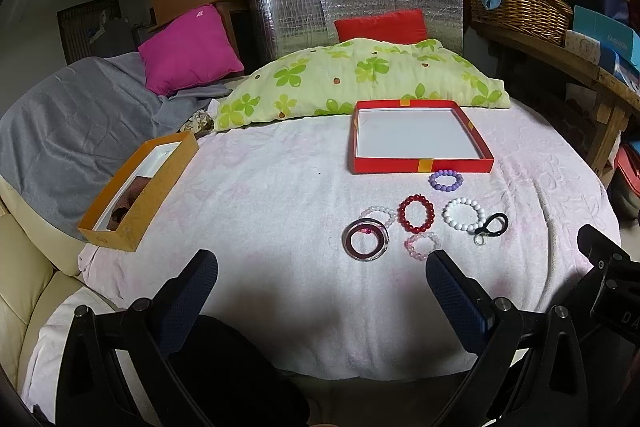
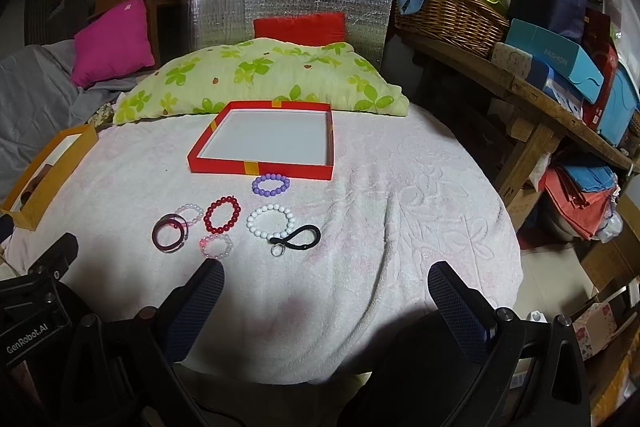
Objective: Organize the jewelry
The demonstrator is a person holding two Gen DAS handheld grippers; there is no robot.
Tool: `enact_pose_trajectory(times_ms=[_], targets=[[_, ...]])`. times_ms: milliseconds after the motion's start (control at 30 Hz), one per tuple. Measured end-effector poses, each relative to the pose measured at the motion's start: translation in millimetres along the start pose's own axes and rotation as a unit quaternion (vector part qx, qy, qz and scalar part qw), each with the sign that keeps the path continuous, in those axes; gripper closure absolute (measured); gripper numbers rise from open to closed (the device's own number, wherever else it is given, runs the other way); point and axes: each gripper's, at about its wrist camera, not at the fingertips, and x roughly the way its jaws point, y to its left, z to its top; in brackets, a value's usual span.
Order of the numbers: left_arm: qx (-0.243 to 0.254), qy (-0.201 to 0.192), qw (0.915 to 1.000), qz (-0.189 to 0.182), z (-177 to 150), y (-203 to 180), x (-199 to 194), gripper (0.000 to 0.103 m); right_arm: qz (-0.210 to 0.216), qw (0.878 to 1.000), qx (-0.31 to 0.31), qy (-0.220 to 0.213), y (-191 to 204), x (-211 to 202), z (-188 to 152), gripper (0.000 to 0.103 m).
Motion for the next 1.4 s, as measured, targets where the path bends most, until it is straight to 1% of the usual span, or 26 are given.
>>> enact_pose_trajectory(times_ms=[1400], targets=[[-0.010,0.009,0.9999,0.006,-0.7,3.4,5.7,0.000,0.001,1.000,-0.002,0.011,3.7,7.1,-2.2,0.000]])
